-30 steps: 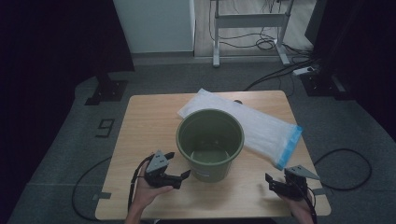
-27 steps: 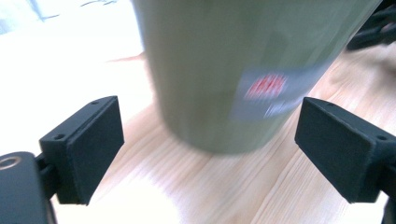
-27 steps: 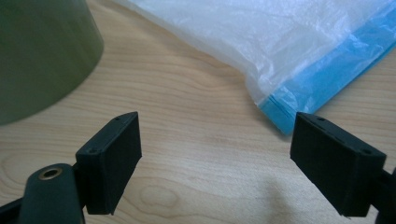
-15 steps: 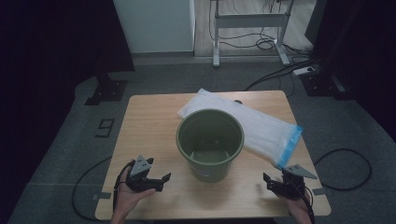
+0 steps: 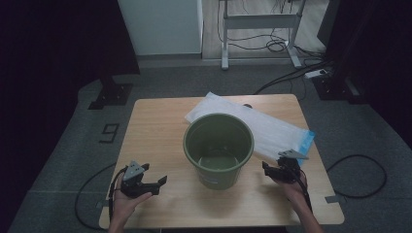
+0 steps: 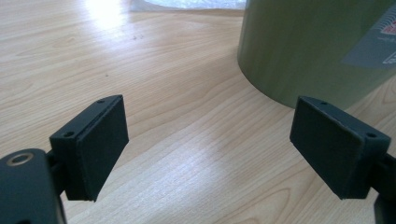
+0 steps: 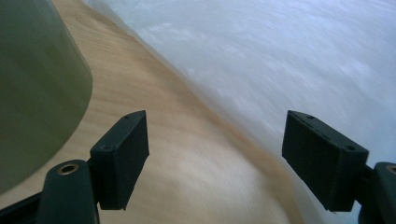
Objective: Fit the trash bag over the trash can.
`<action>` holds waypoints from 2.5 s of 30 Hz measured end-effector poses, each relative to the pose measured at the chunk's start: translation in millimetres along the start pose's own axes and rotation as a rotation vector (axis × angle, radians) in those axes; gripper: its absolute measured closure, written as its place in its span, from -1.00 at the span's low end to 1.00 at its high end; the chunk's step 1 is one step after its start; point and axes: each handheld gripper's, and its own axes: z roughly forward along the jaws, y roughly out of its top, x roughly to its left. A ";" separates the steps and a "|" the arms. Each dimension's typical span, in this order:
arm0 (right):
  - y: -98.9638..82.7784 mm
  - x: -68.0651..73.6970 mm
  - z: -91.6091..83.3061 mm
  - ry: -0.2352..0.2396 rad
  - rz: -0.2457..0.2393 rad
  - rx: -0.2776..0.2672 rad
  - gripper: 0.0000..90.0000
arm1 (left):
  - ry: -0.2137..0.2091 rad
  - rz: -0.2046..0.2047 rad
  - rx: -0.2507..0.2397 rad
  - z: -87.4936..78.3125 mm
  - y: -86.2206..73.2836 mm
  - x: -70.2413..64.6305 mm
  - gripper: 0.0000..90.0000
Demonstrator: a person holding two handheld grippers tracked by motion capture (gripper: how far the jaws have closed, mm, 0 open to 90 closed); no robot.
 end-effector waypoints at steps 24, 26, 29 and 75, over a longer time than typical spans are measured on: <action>27.4 5.3 61.0 -0.051 -0.060 0.071 0.11 | 0.025 0.019 0.071 9.8 -9.5 3.2 -0.69; 24.0 3.9 60.7 -0.066 -0.064 0.078 0.18 | 0.021 0.011 0.063 9.1 -9.6 4.0 -0.69; 21.7 1.1 59.7 -0.075 -0.048 0.066 0.32 | 0.022 0.009 0.060 8.7 -10.0 4.5 -0.69; -57.0 12.6 -57.9 -0.026 -0.022 -0.019 -0.21 | 0.067 0.034 0.110 13.7 -13.9 1.5 -0.69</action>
